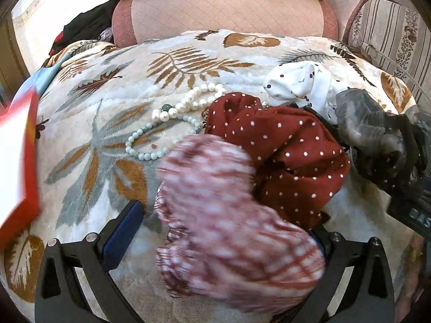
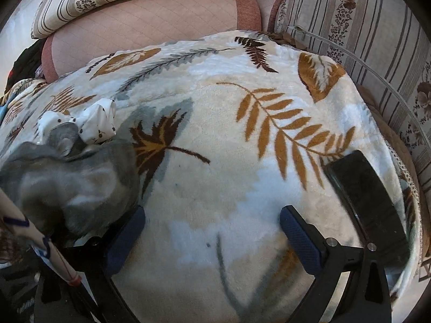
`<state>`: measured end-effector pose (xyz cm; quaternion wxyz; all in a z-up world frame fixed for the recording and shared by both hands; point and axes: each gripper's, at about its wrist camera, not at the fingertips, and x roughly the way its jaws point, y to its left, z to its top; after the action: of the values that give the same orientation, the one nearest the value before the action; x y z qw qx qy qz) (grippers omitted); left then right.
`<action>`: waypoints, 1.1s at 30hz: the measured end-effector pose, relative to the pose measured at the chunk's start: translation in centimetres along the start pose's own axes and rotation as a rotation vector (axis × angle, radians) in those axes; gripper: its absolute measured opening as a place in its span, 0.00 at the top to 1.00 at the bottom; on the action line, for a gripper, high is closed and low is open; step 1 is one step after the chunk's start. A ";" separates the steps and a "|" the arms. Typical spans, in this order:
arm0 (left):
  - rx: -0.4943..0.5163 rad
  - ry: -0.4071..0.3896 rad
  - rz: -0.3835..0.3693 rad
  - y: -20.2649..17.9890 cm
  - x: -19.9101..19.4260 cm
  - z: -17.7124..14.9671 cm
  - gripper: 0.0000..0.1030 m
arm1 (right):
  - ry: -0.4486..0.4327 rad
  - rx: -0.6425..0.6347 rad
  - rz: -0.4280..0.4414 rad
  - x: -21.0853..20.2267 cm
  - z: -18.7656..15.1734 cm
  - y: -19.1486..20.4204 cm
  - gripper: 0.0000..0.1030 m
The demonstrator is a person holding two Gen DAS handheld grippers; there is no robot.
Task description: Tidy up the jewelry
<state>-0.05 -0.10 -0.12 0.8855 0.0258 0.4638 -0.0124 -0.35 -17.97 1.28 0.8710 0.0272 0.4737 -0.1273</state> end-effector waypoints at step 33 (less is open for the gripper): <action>0.007 0.002 -0.017 1.8 -5.3 -2.9 0.00 | -0.096 0.136 0.444 -10.9 -4.9 -3.5 0.09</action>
<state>-5.37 1.87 2.61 0.8848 0.0251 0.4649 -0.0216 -10.83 -18.42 7.91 0.8953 0.1834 0.4045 0.0347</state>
